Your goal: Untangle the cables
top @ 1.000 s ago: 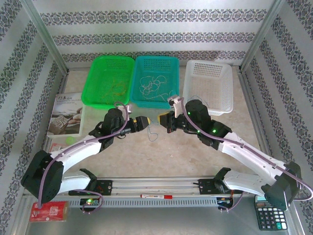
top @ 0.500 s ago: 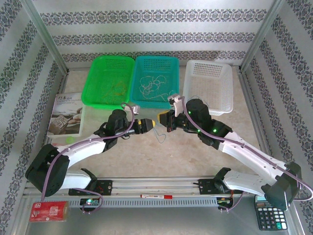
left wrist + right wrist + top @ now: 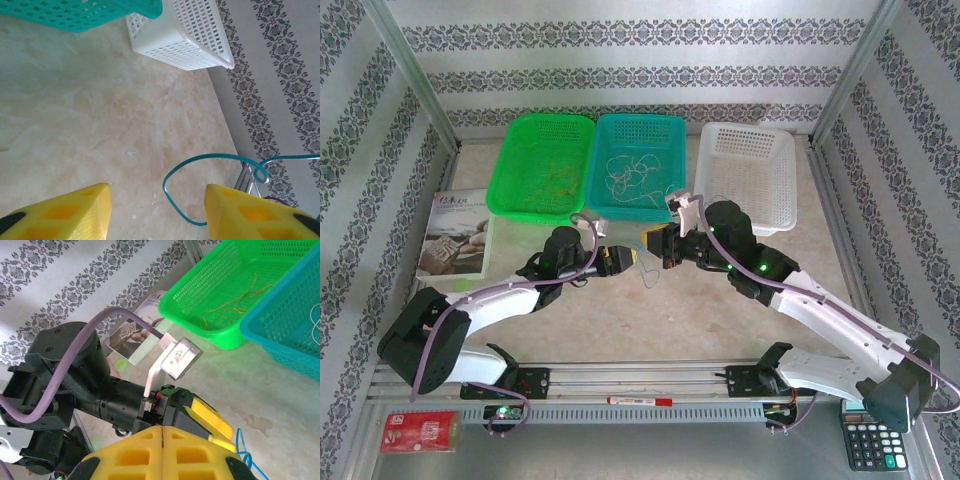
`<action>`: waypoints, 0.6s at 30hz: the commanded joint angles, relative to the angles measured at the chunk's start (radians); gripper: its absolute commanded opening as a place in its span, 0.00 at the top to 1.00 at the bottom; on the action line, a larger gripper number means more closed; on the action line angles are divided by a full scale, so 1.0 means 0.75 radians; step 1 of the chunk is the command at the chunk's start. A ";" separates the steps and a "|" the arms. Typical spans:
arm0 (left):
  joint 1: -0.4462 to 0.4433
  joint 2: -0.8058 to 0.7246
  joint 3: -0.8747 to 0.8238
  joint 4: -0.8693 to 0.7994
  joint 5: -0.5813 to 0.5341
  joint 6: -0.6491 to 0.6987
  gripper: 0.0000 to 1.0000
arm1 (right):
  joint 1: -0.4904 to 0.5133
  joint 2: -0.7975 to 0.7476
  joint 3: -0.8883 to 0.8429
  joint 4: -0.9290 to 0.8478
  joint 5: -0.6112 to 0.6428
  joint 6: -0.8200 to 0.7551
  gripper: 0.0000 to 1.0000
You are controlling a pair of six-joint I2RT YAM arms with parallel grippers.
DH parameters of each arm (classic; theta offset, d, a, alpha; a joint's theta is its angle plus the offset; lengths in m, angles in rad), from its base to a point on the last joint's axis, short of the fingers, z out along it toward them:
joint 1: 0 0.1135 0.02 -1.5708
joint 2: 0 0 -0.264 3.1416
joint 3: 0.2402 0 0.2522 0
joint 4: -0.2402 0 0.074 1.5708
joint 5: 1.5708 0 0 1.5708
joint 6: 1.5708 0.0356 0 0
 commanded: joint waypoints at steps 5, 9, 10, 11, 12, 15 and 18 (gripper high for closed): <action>-0.018 0.011 -0.033 0.154 0.009 0.019 0.33 | -0.014 -0.025 0.044 0.050 -0.031 0.026 1.00; -0.018 0.006 -0.084 0.305 0.025 0.007 0.31 | -0.015 -0.033 0.038 0.051 -0.035 0.032 1.00; -0.018 0.004 -0.093 0.345 0.035 0.003 0.33 | -0.017 -0.038 0.038 0.049 -0.041 0.035 1.00; -0.018 0.002 -0.100 0.374 0.043 0.002 0.35 | -0.018 -0.041 0.037 0.051 -0.045 0.039 1.00; -0.018 -0.002 -0.104 0.393 0.049 0.001 0.37 | -0.019 -0.042 0.037 0.053 -0.051 0.043 1.00; -0.018 -0.026 -0.117 0.438 0.065 0.013 0.44 | -0.032 -0.049 0.038 0.058 -0.081 0.060 1.00; -0.018 -0.053 -0.124 0.463 0.076 0.030 0.47 | -0.050 -0.050 0.038 0.071 -0.122 0.088 1.00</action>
